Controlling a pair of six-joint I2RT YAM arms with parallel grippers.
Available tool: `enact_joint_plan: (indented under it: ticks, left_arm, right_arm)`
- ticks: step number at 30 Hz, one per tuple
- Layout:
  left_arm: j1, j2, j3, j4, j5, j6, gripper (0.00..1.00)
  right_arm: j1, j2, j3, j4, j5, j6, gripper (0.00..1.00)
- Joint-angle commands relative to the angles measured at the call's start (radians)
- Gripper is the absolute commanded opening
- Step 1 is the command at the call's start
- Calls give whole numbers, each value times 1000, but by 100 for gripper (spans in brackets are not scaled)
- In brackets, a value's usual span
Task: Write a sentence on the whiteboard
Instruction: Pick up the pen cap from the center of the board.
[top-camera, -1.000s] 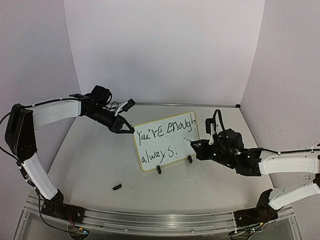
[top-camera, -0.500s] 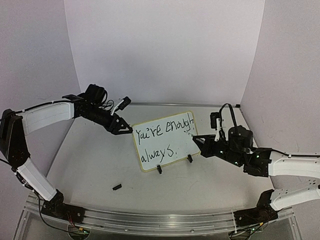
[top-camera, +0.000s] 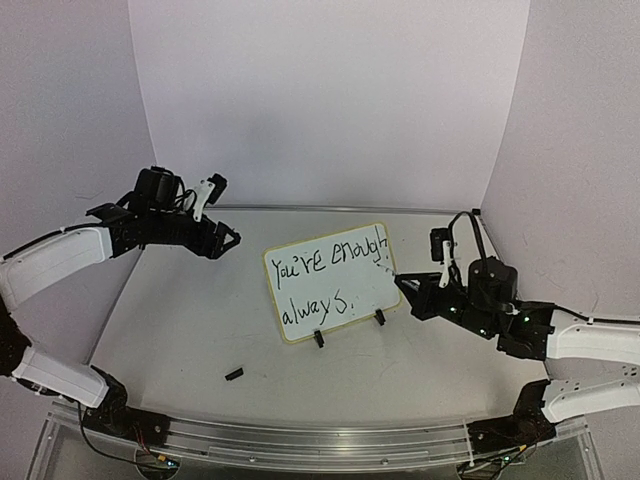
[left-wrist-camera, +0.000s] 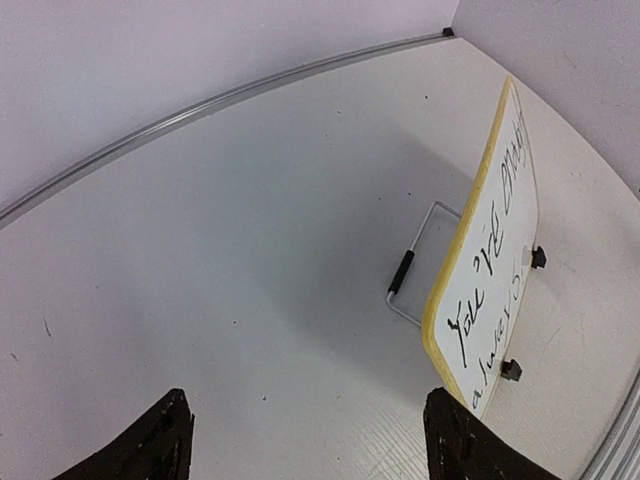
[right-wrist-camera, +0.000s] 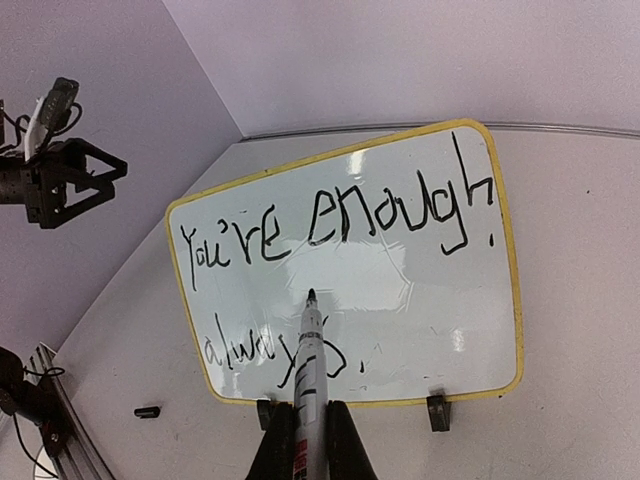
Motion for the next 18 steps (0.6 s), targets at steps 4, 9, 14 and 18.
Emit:
enact_joint_plan:
  ticks: [4,9,14,18]
  left_arm:
    - [-10,-104,-73,-29,-122,-296,77]
    - [-41,-242,-339,118,39,-449,69]
    - [-120,-246,-456,123,96,-530,68]
    - [-173,-231,-502,109,124,-548,68]
  right_arm:
    - [-32,10,31,-61,-56,-64,0]
    - [-41,23,41,-61,-112,-68,0]
    - [-40,76,79,-79,-229,-69,0]
    - [-41,121,103,-97,-308,-51,0]
